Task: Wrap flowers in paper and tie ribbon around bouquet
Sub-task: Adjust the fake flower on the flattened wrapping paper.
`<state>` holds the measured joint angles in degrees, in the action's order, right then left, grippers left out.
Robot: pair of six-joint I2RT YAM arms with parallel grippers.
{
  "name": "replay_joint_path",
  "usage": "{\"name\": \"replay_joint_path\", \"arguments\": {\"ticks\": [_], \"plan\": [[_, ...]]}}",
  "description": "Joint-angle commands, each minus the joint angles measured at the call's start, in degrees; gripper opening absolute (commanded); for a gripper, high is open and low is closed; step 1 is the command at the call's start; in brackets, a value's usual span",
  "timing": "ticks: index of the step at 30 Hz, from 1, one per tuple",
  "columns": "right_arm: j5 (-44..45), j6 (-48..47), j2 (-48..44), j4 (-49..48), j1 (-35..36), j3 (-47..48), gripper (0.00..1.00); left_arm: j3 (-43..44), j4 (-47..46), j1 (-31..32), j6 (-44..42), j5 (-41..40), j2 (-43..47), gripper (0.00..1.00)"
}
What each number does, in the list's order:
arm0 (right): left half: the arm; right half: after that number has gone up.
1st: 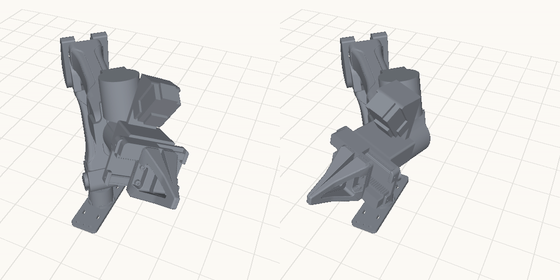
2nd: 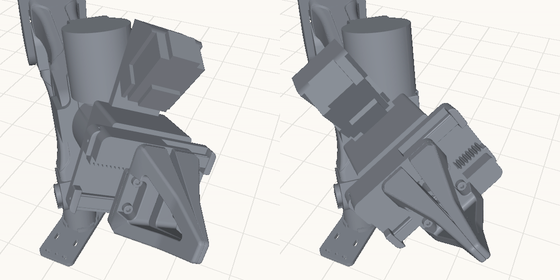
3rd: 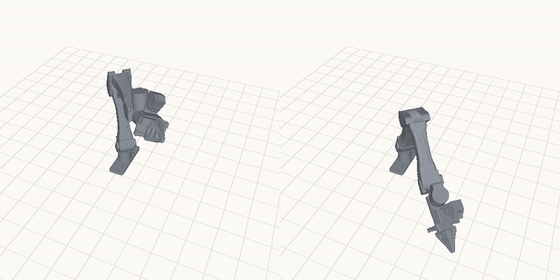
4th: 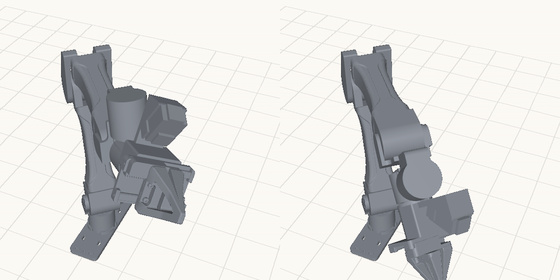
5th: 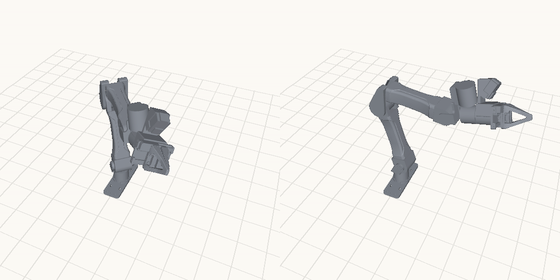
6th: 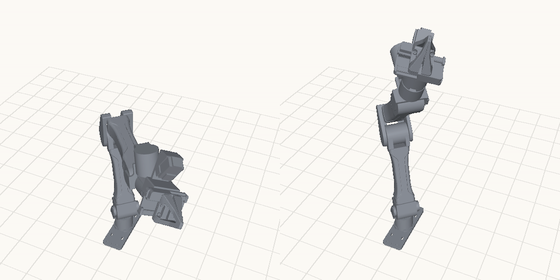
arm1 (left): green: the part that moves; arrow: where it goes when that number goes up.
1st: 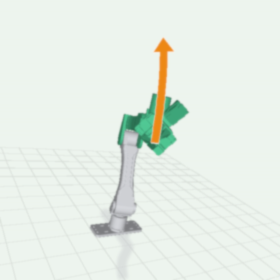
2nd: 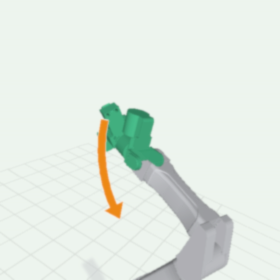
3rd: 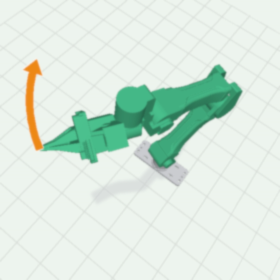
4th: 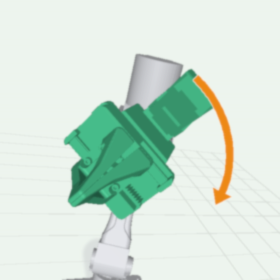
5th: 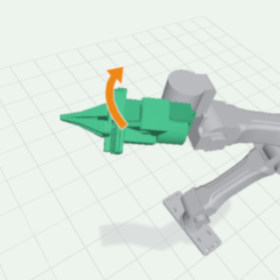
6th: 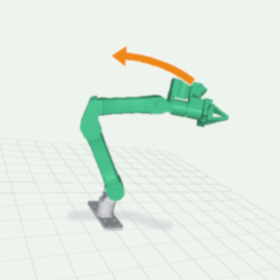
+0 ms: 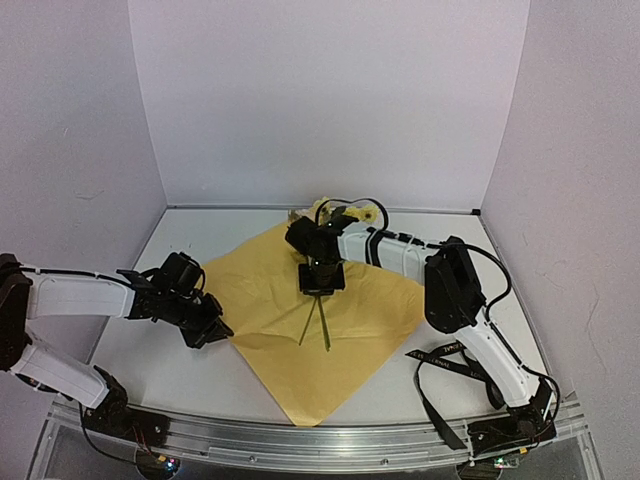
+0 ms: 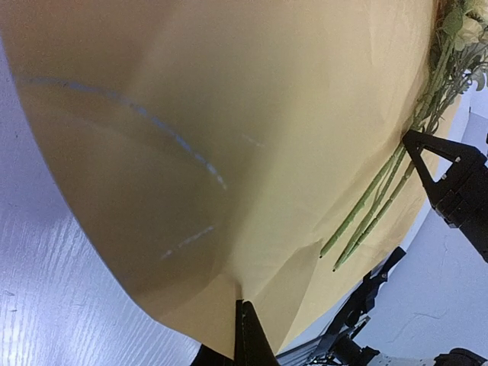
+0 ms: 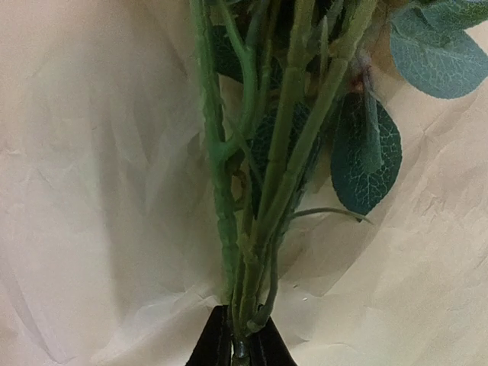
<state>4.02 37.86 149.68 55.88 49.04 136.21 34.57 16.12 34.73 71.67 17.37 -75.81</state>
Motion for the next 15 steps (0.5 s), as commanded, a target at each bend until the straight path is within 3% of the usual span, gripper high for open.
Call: {"name": "replay_joint_path", "arguments": {"ticks": [1,4,8,15], "plan": [[-2.4,0.7,0.0,-1.1,-1.4,1.4,0.25,1.6,1.0,-0.5,-1.6,0.0,1.2,0.0],[-3.5,0.2,-2.5,-1.8,-1.4,-0.9,0.5,2.1,1.3,-1.2,-1.9,0.4,1.2,0.0],[-5.9,-0.3,-7.4,-1.9,-1.5,-3.7,0.68,3.3,2.5,-2.4,-3.0,1.4,1.2,0.0],[-7.8,-7.1,-19.5,-2.7,-0.5,-13.7,0.88,4.9,4.5,-5.3,-3.8,5.7,1.4,0.0]]}}
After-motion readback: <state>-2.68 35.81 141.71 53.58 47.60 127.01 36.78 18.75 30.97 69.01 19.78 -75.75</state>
